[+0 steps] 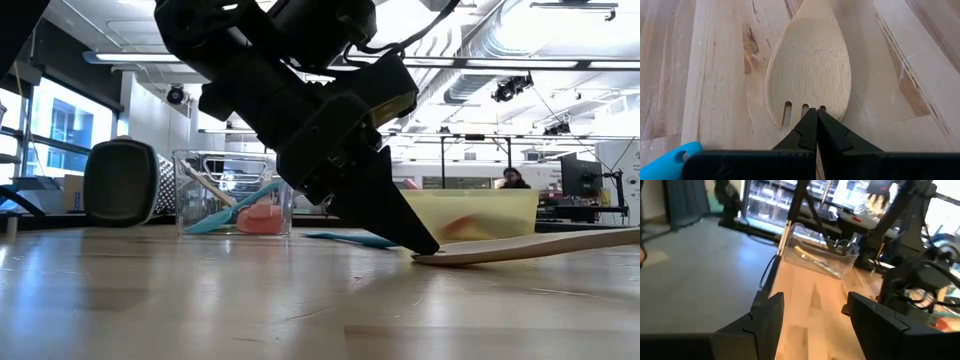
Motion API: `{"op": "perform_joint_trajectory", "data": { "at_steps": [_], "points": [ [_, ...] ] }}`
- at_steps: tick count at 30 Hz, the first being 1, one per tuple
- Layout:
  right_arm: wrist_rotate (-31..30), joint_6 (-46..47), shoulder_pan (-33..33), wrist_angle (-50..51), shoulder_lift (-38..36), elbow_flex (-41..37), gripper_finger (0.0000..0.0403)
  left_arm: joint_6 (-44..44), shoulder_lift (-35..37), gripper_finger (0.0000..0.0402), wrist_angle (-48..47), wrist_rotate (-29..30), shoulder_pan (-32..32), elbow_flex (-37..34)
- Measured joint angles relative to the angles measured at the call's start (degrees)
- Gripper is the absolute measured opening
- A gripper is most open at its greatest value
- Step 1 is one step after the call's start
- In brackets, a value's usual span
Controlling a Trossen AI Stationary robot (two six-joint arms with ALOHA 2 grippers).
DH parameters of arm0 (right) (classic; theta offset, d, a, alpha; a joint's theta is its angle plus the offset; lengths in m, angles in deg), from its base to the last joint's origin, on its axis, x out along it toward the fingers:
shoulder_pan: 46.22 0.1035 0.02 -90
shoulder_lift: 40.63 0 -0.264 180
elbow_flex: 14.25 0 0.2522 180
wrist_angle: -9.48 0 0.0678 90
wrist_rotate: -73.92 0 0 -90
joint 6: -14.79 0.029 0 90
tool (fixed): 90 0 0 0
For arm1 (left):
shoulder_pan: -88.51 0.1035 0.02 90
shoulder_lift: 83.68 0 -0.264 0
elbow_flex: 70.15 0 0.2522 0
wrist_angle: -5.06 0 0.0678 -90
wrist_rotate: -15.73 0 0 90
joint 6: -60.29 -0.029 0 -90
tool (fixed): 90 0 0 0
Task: Pick & Place Kitchen Items
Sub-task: Put the light brown wooden serving spoon into the yellow bin
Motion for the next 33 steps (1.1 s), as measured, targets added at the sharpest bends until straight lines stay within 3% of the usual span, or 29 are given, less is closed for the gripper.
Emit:
{"op": "perform_joint_trajectory", "data": {
  "at_steps": [3,7,15,20,25,33],
  "points": [
    [2.7,0.9,-1.0,2.0,0.0,0.0,0.0209,0.0,0.0,0.0001,0.0,0.0,0.0,0.0],
    [10.8,5.1,-4.3,8.5,0.0,0.3,0.0198,0.0,0.0,0.0001,0.1,0.0,0.0,0.0],
    [32.8,23.4,-12.5,48.5,0.0,11.3,0.0154,0.0,0.0,0.0001,0.1,0.0,0.0,0.0],
    [47.4,33.1,-15.3,66.5,0.3,17.9,0.0116,0.0,0.0,0.0001,0.1,0.0,0.0,0.0],
    [62.7,43.3,-16.7,74.2,0.4,18.7,0.0078,-0.1,0.0,0.0001,0.2,0.0,0.0,-0.1],
    [69.9,45.0,-16.8,73.2,0.4,18.7,0.0024,-0.2,0.0,0.0001,0.2,0.0,0.0,-0.1]
  ]
}}
